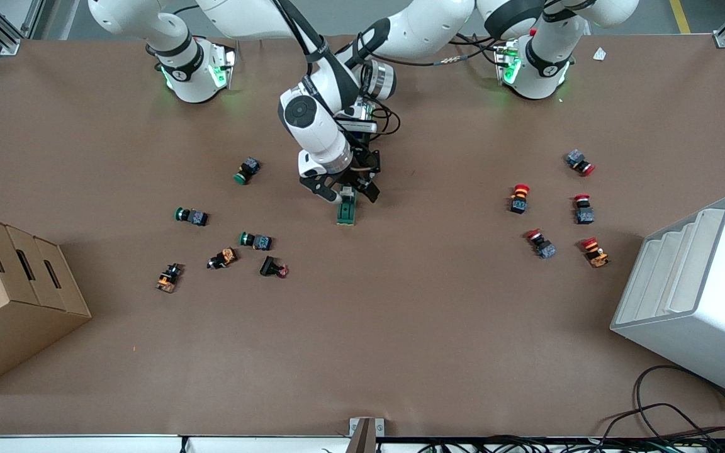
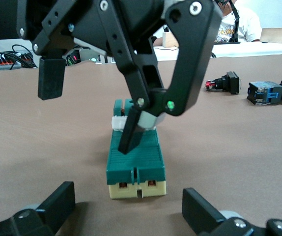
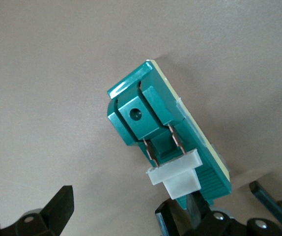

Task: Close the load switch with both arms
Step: 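Push the handle down with the left gripper while the right gripper steadies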

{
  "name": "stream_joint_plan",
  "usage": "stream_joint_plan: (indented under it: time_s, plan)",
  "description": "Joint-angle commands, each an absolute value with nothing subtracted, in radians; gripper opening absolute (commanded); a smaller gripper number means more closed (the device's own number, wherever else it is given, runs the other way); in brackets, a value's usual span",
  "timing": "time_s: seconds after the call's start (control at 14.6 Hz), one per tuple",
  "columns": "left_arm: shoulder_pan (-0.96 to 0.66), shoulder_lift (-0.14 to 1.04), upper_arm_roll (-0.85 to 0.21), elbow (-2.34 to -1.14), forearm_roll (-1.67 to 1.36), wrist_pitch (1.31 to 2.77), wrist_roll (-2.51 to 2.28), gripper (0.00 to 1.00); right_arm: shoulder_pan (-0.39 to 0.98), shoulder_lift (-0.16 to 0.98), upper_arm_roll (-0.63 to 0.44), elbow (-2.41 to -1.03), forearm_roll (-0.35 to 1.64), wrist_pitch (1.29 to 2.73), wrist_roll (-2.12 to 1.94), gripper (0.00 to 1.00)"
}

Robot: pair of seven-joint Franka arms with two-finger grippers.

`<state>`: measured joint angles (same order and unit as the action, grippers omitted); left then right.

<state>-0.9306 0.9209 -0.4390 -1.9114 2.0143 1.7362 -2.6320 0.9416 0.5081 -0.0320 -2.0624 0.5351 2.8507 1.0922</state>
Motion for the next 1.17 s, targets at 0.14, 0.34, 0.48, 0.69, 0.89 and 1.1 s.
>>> stream_joint_plan:
  time_s: [0.14, 0.34, 0.48, 0.69, 0.89, 1.1]
  plan:
    - [-0.931, 0.982, -0.419, -1.876, 2.023, 1.749, -2.635, 0.98, 0.905, 0.52, -0.04, -2.003, 0.555, 2.861, 1.074, 1.0]
    - [-0.931, 0.98, -0.419, -1.876, 2.023, 1.749, -2.635, 0.98, 0.885, 0.52, -0.041, -1.98, 0.552, 2.841, 1.068, 1.0]
    - [-0.931, 0.98, -0.419, -1.876, 2.022, 1.749, -2.635, 0.98, 0.871, 0.52, -0.043, -1.957, 0.551, 2.794, 1.065, 1.0]
    - [-0.931, 0.982, -0.419, -1.876, 2.022, 1.749, -2.635, 0.98, 0.861, 0.52, -0.044, -1.947, 0.543, 2.773, 1.063, 1.0]
    - [-0.93, 0.98, -0.419, -1.876, 2.023, 1.749, -2.635, 0.98, 0.853, 0.52, -0.048, -1.934, 0.538, 2.755, 1.06, 1.0]
    - [-0.93, 0.982, -0.419, -1.876, 2.022, 1.749, -2.635, 0.98, 0.841, 0.522, -0.048, -1.927, 0.535, 2.755, 1.046, 1.0]
